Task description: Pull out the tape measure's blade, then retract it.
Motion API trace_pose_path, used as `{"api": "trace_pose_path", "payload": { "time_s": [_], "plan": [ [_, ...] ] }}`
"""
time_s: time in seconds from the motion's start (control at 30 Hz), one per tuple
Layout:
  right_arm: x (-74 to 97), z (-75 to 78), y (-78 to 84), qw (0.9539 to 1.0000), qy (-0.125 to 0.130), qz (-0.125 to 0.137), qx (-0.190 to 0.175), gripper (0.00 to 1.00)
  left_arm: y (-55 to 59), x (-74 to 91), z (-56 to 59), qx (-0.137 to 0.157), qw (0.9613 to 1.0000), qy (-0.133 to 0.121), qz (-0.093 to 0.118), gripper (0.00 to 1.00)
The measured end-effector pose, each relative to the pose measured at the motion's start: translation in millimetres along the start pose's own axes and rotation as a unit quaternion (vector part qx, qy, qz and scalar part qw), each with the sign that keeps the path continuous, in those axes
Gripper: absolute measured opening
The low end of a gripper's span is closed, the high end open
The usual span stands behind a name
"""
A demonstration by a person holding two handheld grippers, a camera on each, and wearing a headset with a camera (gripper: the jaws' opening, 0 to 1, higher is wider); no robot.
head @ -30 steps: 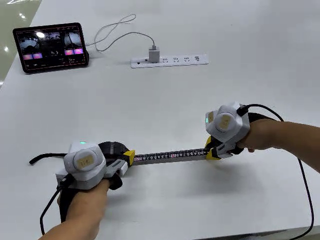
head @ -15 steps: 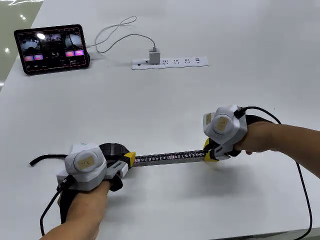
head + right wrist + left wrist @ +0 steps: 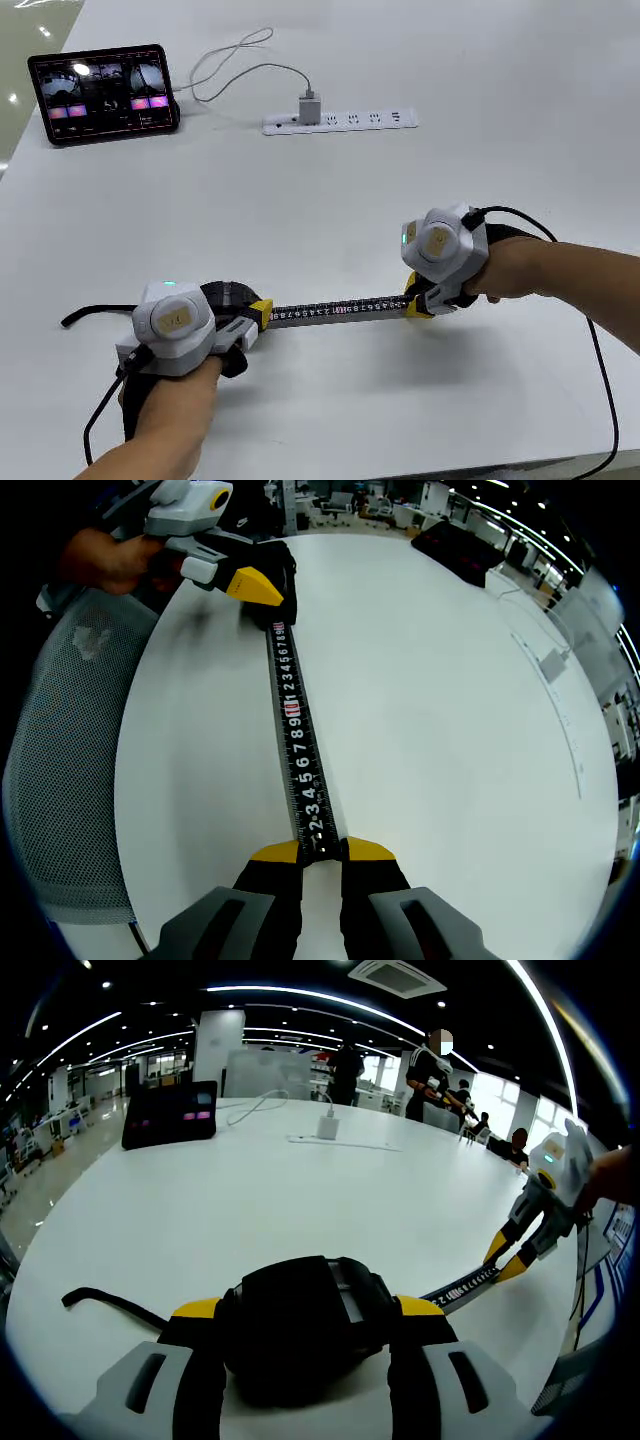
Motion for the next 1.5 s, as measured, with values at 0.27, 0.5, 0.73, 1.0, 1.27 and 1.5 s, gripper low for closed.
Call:
{"api": "trace_pose_path", "payload": {
  "time_s": [0.27, 0.5, 0.73, 1.0, 1.27, 1.5],
  "plan": [
    [-0.7, -0.9, -3.4, 1.0000, 0.003, 0.000, 0.000, 0.10, -0.1, -0.3, -0.3, 0.000, 1.0000, 0.000, 0.001, 0.62],
    [-2.2, -1.9, -8.4, 1.0000, 0.005, 0.003, -0.003, 0.10, -0.2, -0.1, -0.3, 0.000, 1.0000, 0.001, -0.002, 0.62],
    [-3.6, -2.7, -11.6, 1.0000, 0.006, 0.003, -0.002, 0.10, 0.1, -0.2, 0.0, 0.001, 1.0000, 0.001, -0.002, 0.62],
    [-5.5, -2.8, -15.2, 0.9999, 0.003, 0.010, -0.003, 0.09, 0.5, 0.3, 0.5, 0.002, 1.0000, 0.002, -0.003, 0.62],
    [-6.9, -3.7, -19.1, 0.9999, 0.003, 0.012, -0.006, 0.09, 0.3, 0.3, -0.1, 0.003, 1.0000, 0.003, -0.002, 0.62],
    [-7.9, -3.8, -22.0, 0.9999, 0.003, 0.011, -0.004, 0.09, 0.3, 0.0, 0.0, 0.003, 1.0000, 0.003, -0.002, 0.62]
  ]
}}
Point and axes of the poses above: the centre of the closed fingertips' face, and the gripper's own axes: x roughly backward along the fingers, z roughly to its right, y roughly out of its underside, the point moved 3 cm from there along x, roughly backward along the fingers, and after that the axes turned 3 degrees about y, right-handed, at the moved point
